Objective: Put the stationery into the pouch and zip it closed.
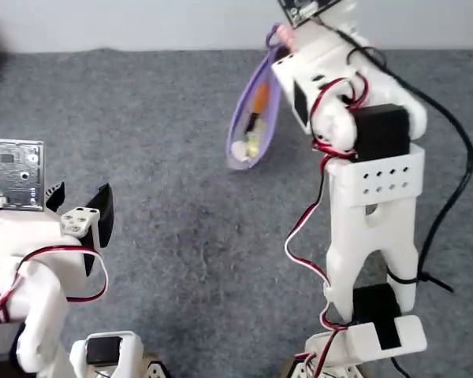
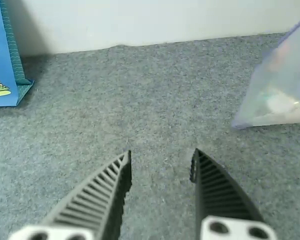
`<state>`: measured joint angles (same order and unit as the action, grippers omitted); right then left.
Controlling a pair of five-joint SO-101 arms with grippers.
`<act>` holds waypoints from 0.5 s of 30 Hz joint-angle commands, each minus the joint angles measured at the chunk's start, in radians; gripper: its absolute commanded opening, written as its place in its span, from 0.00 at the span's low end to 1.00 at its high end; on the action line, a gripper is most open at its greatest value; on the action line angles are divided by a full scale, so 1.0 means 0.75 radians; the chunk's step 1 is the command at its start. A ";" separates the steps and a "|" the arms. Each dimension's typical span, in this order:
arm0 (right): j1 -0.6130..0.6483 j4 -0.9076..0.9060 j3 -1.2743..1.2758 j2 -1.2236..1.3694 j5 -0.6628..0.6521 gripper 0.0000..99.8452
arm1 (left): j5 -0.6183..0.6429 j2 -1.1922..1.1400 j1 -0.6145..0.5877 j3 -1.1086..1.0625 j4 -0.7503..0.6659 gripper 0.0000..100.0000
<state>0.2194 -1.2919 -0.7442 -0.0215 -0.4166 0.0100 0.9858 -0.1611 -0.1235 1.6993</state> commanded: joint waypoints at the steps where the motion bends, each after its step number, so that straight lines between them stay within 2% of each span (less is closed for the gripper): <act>1: -0.021 0.128 -0.039 -0.071 -0.129 0.01 | 0.012 0.006 -0.006 0.046 0.002 0.18; 15: 0.128 0.171 -0.045 -0.064 -0.182 0.01 | 0.014 0.004 -0.004 0.011 0.000 0.18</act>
<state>0.2731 -1.1845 -0.7442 -0.0215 -0.5439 0.0115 0.9858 -0.1611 -0.1235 1.6993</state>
